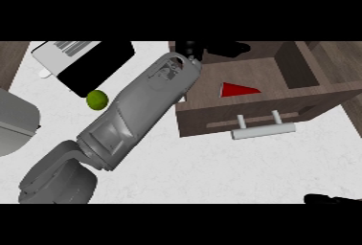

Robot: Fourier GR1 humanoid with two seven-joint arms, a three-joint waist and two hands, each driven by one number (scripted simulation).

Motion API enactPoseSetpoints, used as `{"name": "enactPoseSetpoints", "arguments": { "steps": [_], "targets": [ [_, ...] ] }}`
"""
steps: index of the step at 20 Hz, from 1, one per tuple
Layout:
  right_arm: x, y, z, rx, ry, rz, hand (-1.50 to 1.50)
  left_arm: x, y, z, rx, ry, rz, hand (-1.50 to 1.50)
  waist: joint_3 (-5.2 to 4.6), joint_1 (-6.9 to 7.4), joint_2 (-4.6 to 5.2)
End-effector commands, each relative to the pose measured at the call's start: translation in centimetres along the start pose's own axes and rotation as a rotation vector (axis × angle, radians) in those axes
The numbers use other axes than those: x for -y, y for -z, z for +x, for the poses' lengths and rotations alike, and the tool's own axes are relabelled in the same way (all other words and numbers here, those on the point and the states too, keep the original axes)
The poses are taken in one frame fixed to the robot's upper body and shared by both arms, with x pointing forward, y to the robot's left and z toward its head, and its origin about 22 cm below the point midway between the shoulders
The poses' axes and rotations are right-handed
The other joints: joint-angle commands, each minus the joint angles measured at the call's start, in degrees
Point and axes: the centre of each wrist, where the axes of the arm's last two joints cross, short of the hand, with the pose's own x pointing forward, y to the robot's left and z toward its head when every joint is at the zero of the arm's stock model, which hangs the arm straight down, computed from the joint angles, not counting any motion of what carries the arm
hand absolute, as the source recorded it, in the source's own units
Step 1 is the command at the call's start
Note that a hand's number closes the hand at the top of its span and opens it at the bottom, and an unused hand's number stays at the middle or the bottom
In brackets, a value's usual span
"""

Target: Pick up the can, place it into the drawer and close the drawer

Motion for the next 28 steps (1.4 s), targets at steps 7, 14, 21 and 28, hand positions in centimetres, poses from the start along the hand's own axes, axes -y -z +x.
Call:
{"name": "enactPoseSetpoints", "arguments": {
  "steps": [7,14,21,28],
  "targets": [
    [-1.1,1.0,1.9,0.125,-0.262,0.081,-1.5,0.7,-0.6,1.4,-0.003,-0.099,-0.003,-1.5,-0.03,1.79,-0.54],
    [-2.4,2.5,0.1,0.127,-0.537,0.145,-1.5,0.6,-0.1,2.8,0.036,-0.129,0.034,-1.5,-0.06,4.37,-0.7],
    [-7.1,3.4,-2.7,0.111,-0.768,0.221,-1.5,1.0,-0.4,3.6,0.021,-0.121,0.018,-1.5,-0.07,6.61,-1.26],
    [-9.5,3.8,-8.1,0.053,-0.904,0.221,-1.5,-0.9,0.1,2.6,0.018,-0.132,0.031,-1.5,-0.06,8.01,-1.63]
  ]
}}
